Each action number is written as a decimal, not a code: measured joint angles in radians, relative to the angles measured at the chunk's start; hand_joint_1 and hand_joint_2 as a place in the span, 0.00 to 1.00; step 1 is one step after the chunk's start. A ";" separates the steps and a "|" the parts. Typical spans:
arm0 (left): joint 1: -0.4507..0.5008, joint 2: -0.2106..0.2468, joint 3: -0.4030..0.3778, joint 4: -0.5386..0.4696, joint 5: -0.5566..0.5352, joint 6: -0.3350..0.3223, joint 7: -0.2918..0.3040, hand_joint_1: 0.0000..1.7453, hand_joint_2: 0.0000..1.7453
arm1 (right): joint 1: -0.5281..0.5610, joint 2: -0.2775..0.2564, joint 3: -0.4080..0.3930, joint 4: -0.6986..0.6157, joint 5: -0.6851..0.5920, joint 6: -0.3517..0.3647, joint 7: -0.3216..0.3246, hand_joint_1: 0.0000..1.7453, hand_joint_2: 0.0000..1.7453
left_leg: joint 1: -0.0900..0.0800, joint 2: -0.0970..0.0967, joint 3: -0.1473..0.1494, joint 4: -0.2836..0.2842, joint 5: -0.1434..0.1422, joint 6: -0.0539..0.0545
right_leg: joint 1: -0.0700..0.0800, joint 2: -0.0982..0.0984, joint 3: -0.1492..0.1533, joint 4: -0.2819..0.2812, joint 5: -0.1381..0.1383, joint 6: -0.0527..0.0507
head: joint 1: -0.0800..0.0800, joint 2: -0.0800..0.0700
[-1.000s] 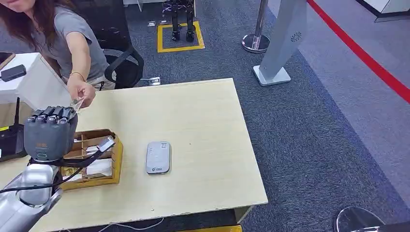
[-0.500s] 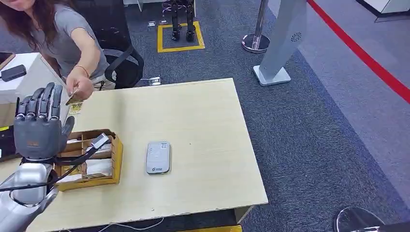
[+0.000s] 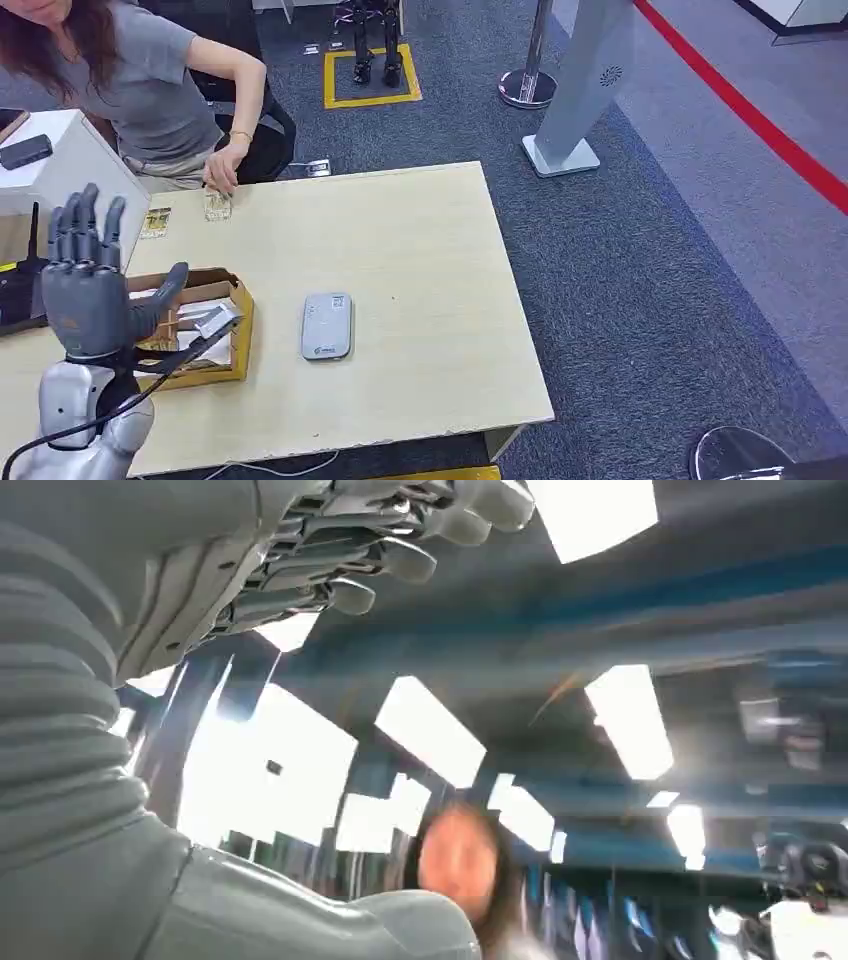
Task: Pass the card to the sensor for recognition and then transmit it.
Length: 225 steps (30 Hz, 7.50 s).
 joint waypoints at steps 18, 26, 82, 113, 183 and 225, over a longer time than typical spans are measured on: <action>0.198 -0.230 0.532 -0.113 1.037 -0.697 -0.165 0.00 1.00 | 0.013 0.000 -0.003 0.000 -0.013 -0.007 0.019 0.00 0.00 | 0.001 0.001 0.000 -0.001 0.000 -0.001 | 0.001 0.001 0.000 0.000 -0.001 0.000 | -0.001 0.000; 0.335 -0.287 0.537 -0.208 0.916 -0.713 -0.176 0.00 1.00 | 0.017 0.000 -0.026 0.000 -0.036 -0.009 0.023 0.00 0.00 | 0.000 -0.001 0.000 -0.001 -0.001 0.001 | 0.001 -0.002 0.001 0.000 -0.001 0.001 | -0.001 0.000; 0.394 -0.243 0.224 -0.178 -0.346 -0.397 0.123 0.00 1.00 | 0.019 0.011 -0.058 -0.007 -0.030 -0.031 0.013 0.00 0.00 | 0.001 -0.003 0.000 -0.001 -0.001 0.001 | 0.001 -0.003 0.001 0.000 -0.001 0.001 | -0.001 0.000; 0.399 -0.194 0.091 -0.176 -0.559 -0.495 0.350 0.00 1.00 | 0.011 0.013 -0.075 -0.010 -0.031 -0.047 0.010 0.00 0.00 | 0.001 -0.003 0.000 -0.001 -0.001 0.001 | 0.001 -0.003 0.001 0.000 -0.001 0.001 | -0.002 0.000; 0.236 0.033 -0.121 -0.060 -0.560 -0.657 0.690 0.00 1.00 | -0.001 0.013 -0.075 -0.010 -0.013 -0.048 0.027 0.00 0.00 | 0.001 -0.003 0.000 -0.001 0.000 0.000 | 0.001 -0.003 0.000 0.000 -0.001 0.001 | -0.001 0.000; 0.212 0.012 -0.143 -0.007 -0.560 -0.599 0.593 1.00 1.00 | -0.001 0.013 -0.075 -0.010 -0.021 -0.049 0.024 0.00 0.00 | 0.001 -0.003 0.000 -0.001 0.000 0.000 | 0.001 -0.003 0.000 0.000 -0.001 0.001 | -0.001 0.000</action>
